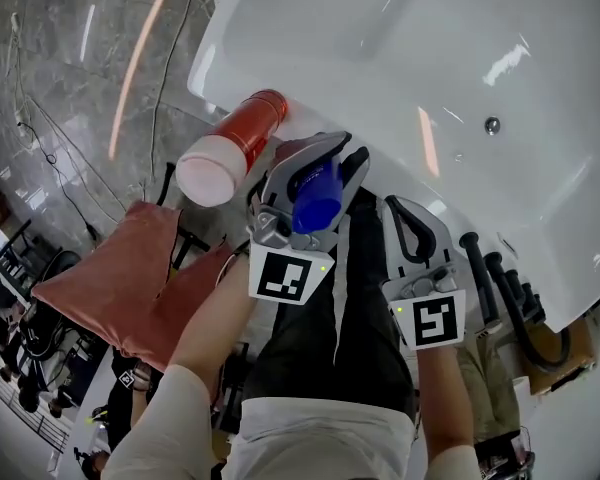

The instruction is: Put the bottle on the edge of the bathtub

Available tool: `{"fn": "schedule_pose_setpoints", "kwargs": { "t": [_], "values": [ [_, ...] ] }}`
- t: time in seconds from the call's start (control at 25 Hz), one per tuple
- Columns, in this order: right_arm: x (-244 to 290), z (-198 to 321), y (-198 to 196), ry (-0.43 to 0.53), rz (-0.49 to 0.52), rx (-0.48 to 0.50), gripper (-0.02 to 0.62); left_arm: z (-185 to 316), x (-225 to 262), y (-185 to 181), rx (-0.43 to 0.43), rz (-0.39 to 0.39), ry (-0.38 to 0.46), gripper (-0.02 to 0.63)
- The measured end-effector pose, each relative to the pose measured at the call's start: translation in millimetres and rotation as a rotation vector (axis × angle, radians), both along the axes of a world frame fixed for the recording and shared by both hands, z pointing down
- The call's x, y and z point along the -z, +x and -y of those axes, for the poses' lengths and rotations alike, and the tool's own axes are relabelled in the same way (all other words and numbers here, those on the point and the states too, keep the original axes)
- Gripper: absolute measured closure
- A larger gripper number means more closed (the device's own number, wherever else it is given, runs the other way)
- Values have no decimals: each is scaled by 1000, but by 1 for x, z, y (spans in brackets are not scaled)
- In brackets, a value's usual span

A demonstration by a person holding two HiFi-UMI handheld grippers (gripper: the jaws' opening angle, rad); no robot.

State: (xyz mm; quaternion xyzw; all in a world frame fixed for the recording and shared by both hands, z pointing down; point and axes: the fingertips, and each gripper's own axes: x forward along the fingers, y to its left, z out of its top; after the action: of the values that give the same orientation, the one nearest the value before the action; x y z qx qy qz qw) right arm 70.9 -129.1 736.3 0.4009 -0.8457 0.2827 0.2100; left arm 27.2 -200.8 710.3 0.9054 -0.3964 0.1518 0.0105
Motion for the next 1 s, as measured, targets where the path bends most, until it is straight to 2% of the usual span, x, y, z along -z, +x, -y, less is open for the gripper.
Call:
{"fn": "schedule_pose_setpoints", "kwargs": {
  "t": [0.6, 1.0],
  "values": [
    [-22, 2, -4, -9, -8, 14, 592, 1, -20, -14, 35, 5, 0, 517],
    [-31, -4, -19, -30, 1, 16, 592, 4, -18, -12, 18, -10, 31, 514]
  ]
}}
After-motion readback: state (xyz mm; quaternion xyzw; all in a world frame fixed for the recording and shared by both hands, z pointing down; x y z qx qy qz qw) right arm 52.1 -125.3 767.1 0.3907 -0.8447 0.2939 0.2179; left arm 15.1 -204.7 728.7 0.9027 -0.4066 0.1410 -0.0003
